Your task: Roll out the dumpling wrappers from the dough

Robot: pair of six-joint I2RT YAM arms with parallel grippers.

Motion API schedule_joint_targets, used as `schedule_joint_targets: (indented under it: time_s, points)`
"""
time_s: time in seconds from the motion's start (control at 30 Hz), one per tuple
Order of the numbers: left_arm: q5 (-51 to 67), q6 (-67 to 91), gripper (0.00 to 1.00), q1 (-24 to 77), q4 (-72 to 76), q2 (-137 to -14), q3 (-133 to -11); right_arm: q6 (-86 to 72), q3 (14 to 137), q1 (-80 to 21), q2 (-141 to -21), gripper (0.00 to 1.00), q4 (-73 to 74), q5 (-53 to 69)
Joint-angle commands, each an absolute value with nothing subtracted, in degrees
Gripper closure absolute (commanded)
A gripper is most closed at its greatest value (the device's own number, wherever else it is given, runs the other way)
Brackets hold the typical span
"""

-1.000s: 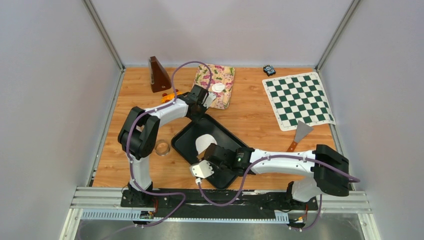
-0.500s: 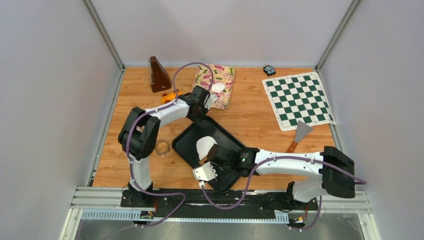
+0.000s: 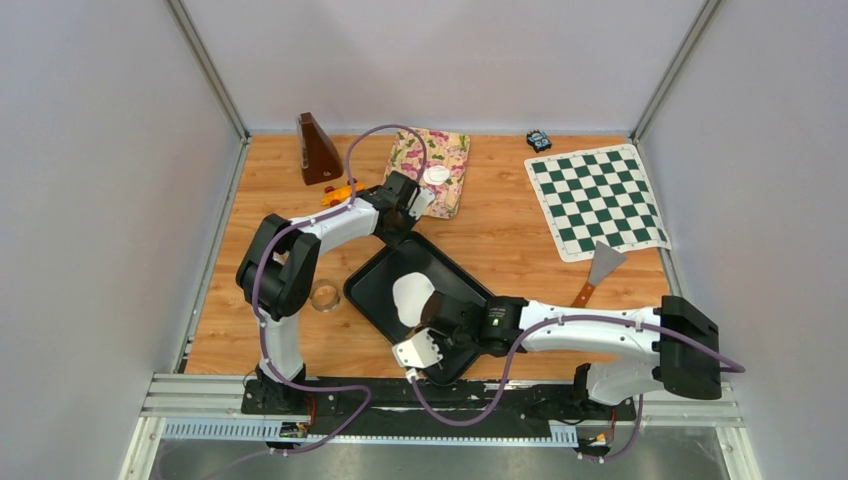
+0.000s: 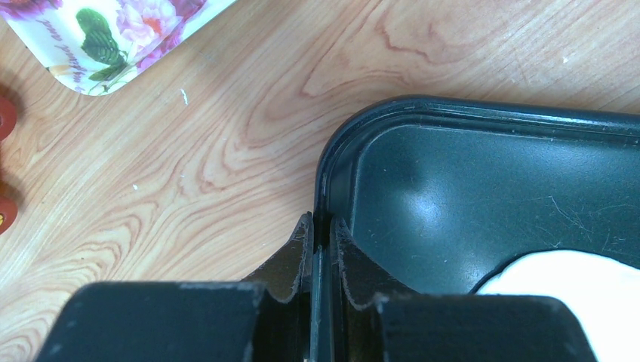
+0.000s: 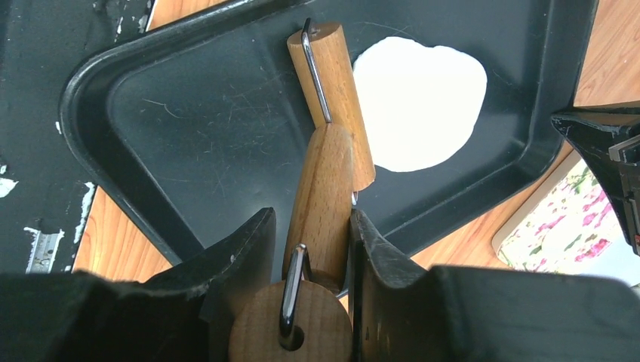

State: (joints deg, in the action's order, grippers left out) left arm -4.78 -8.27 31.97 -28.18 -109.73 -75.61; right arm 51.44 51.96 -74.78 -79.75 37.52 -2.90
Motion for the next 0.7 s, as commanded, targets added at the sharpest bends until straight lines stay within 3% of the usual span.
schedule_joint_targets:
  time_s: [0.0,0.27,0.67]
  points:
    - [-5.2,-7.8,1.0,32.1,-26.9,-107.6,-77.5,43.5,46.4,-75.9,-82.8,1.0,60.1,12.2]
    - [-4.5,-7.8,1.0,32.1,-27.0,-107.5,-77.6,48.7,61.2,-68.4,-77.5,1.0,61.9,1.4]
    - [-4.2,-8.0,1.0,32.1,-26.7,-107.1,-77.2,53.0,66.4,-63.6,-85.6,1.0,39.5,-7.2]
